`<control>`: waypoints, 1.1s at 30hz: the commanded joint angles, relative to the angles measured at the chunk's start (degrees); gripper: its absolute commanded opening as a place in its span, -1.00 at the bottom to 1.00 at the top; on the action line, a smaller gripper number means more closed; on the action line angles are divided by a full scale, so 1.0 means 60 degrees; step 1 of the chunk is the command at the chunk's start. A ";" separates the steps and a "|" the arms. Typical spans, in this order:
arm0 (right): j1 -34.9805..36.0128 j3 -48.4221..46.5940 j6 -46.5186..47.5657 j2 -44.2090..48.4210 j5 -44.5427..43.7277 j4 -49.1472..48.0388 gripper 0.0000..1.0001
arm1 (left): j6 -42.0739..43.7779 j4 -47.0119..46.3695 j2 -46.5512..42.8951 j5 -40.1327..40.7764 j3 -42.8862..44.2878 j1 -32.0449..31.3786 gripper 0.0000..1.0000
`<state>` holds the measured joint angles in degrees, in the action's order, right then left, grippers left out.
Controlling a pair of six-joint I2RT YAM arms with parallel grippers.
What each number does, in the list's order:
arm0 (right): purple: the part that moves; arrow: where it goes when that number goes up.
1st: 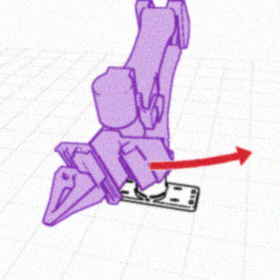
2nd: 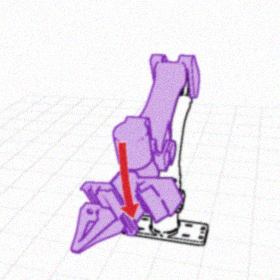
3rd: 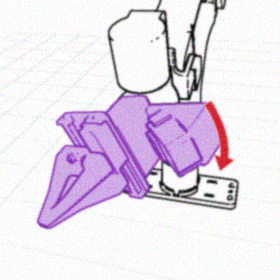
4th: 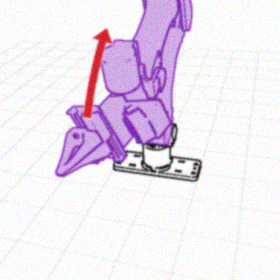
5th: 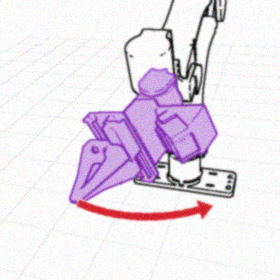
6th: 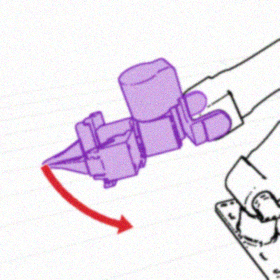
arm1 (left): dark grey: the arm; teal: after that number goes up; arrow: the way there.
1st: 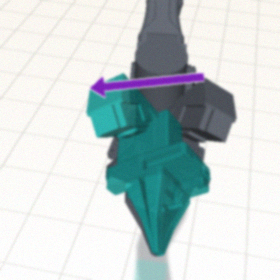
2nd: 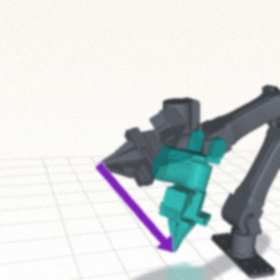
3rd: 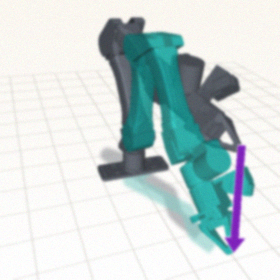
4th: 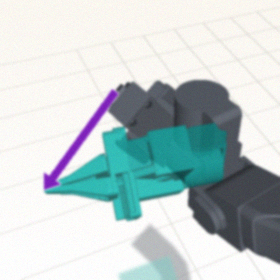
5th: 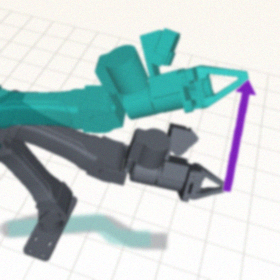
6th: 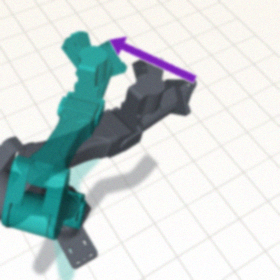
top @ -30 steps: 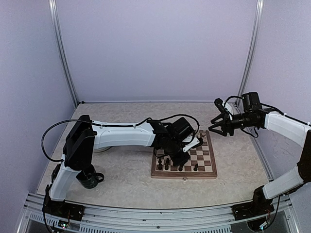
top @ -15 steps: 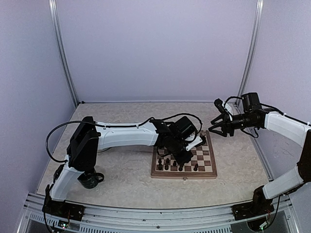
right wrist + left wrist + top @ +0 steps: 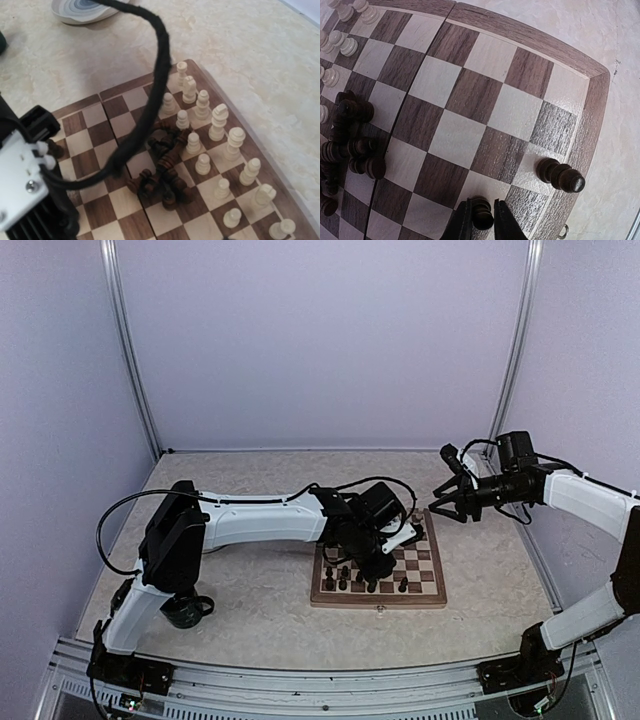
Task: Set up the chess pieces on the board
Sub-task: Place the pawn on d7.
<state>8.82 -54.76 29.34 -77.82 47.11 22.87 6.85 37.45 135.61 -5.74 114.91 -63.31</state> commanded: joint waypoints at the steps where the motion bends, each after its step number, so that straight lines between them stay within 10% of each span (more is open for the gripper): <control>1: -0.0049 0.0031 0.0078 -0.0067 0.0146 0.0086 0.04 | 0.0070 0.0073 0.0134 0.0042 0.0317 0.0057 -0.61; 23: -0.0049 0.0059 0.0100 -0.0037 0.0092 0.0107 0.04 | -0.0058 -0.0807 -0.1018 0.0724 -0.0371 0.0166 -0.40; 33: -0.0034 0.0013 0.0276 -0.0291 0.0153 0.0229 0.04 | 0.0365 -0.0671 -0.3242 0.1409 -0.3049 0.0280 -0.32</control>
<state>8.82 -54.74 30.17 -78.56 47.11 23.03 7.25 33.65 121.40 0.97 102.96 -62.28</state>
